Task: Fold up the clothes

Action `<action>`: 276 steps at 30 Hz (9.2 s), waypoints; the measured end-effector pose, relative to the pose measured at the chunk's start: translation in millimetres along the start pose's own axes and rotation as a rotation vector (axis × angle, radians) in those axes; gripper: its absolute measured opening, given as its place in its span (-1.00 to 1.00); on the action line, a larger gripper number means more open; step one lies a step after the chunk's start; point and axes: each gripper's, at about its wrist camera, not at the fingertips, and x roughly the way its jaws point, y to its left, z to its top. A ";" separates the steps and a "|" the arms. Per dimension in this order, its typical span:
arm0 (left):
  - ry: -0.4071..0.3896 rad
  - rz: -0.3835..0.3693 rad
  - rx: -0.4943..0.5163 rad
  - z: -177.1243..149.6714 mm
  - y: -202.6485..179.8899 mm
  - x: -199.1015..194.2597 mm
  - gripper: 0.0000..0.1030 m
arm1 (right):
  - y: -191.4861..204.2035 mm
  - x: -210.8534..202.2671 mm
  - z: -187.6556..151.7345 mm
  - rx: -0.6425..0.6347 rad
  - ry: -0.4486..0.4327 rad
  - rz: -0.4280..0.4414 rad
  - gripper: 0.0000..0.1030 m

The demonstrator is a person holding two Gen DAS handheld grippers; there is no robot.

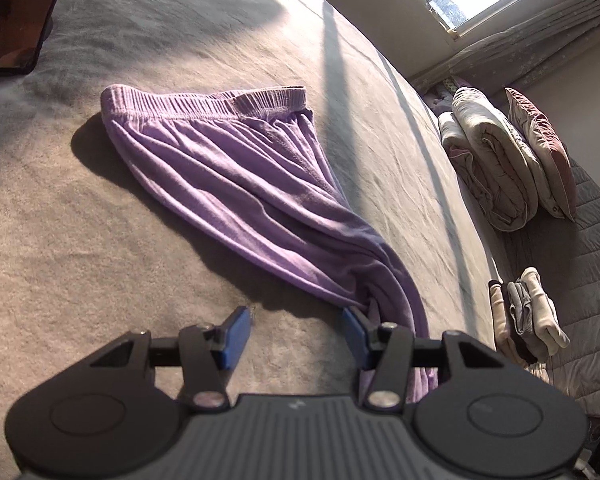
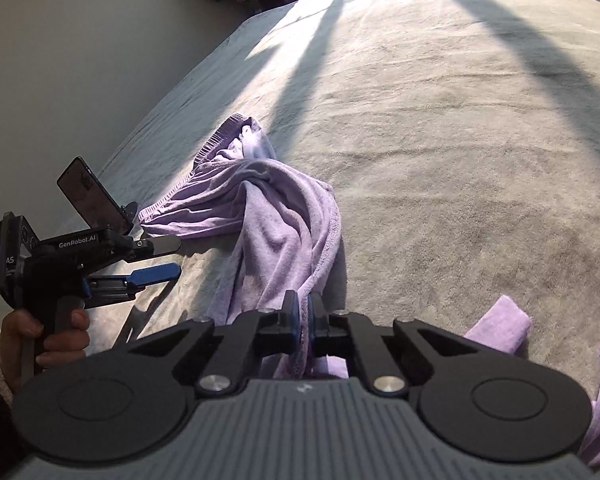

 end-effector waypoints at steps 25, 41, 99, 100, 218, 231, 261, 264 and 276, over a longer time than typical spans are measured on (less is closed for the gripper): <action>-0.280 0.292 0.038 14.4 -2.9 -51.4 -1.00 | 38.2 -35.3 6.0 -0.069 -0.078 0.309 -0.88; -0.211 0.373 0.072 16.7 29.5 -70.8 -0.88 | 53.4 -2.3 -15.8 -0.162 0.088 0.245 -0.72; 0.062 0.038 0.167 4.7 -40.2 10.0 -0.50 | 4.4 33.9 24.9 0.053 0.071 0.068 -0.64; 0.055 0.033 0.160 7.4 -38.9 8.8 -0.50 | 2.1 39.4 28.0 0.070 0.079 0.065 -0.64; 0.007 0.101 0.165 31.6 -27.6 29.3 -0.50 | -4.1 32.6 37.3 -0.095 0.165 -0.228 -0.99; 0.003 0.093 0.112 39.6 -17.9 28.7 -0.50 | -34.6 57.9 126.1 -0.260 0.009 -0.706 -1.00; -0.219 0.217 -0.004 65.7 49.7 -62.1 -0.50 | 43.5 123.1 191.3 -0.258 -0.028 -0.658 -0.19; -0.228 0.245 -0.032 68.4 61.9 -69.0 -0.50 | 68.5 137.4 191.6 -0.238 -0.009 -0.607 -0.19; -0.169 0.151 -0.180 78.8 80.2 -38.7 -0.50 | 145.8 201.2 190.8 -0.055 0.089 -0.346 -0.19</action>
